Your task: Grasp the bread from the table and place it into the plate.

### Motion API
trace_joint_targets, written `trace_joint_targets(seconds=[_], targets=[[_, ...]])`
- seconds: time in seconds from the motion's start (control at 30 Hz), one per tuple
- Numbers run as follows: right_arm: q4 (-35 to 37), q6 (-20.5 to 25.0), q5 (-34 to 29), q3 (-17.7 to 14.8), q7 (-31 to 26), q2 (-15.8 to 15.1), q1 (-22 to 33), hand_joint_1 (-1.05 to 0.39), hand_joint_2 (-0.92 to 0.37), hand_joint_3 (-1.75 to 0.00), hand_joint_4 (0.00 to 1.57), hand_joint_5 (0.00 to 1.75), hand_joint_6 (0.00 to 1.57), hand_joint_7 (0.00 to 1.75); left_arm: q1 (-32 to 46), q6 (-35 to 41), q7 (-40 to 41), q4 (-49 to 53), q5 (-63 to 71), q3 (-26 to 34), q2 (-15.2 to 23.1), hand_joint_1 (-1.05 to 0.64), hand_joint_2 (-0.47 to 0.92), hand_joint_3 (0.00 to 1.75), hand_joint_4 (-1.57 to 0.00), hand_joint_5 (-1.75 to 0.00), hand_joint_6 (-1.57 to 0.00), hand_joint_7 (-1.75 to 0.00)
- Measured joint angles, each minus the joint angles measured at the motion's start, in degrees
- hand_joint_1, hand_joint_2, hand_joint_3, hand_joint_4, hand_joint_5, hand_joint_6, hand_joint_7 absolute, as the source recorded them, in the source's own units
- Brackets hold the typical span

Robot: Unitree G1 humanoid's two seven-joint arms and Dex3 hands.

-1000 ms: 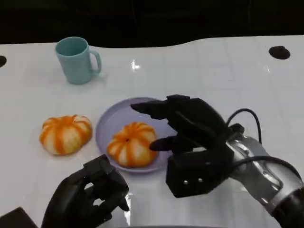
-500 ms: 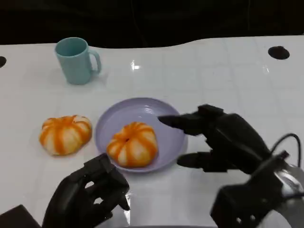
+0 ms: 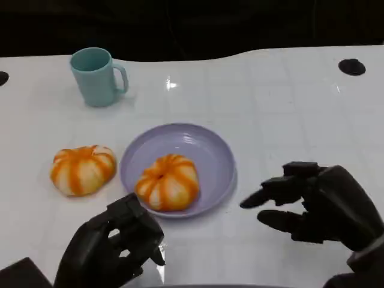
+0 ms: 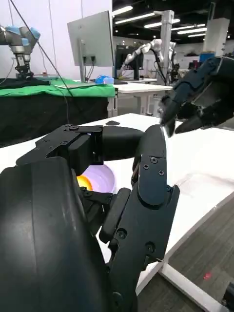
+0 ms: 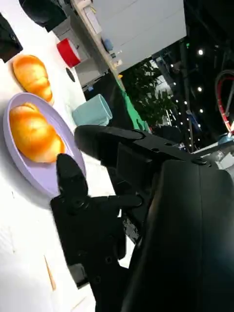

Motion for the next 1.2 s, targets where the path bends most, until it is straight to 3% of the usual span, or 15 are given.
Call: trace_joint_targets(seconds=[0.3, 0.57, 1.2], targets=[[-1.9, -1.3, -1.1, -3.1, -1.3, -1.8, 4.9, -0.14, -0.28, -1.09, 0.88, 1.46, 0.91, 1.06, 0.0, 0.2, 0.0, -0.1, -0.1, 0.1, 0.0, -0.56, 0.92, 0.33, -0.64, -1.75, -0.57, -1.52], [-3.5, -1.3, -1.7, -3.6, -1.8, -1.7, 8.7, -0.11, -0.27, -1.13, 0.85, 1.53, 0.87, 1.12, 0.0, 0.4, 0.0, -0.2, -0.7, 0.8, 0.4, -0.56, 0.92, 0.32, -0.65, -1.75, -0.58, -1.52], [-0.9, -0.9, -5.6, -3.1, -6.7, -0.4, 9.6, -0.10, -0.25, -1.11, 0.89, 1.48, 0.91, 1.08, 0.3, 0.3, -0.8, 0.2, -1.9, 1.5, 1.2, -0.54, 0.92, 0.31, -0.63, -1.75, -0.58, -1.50]])
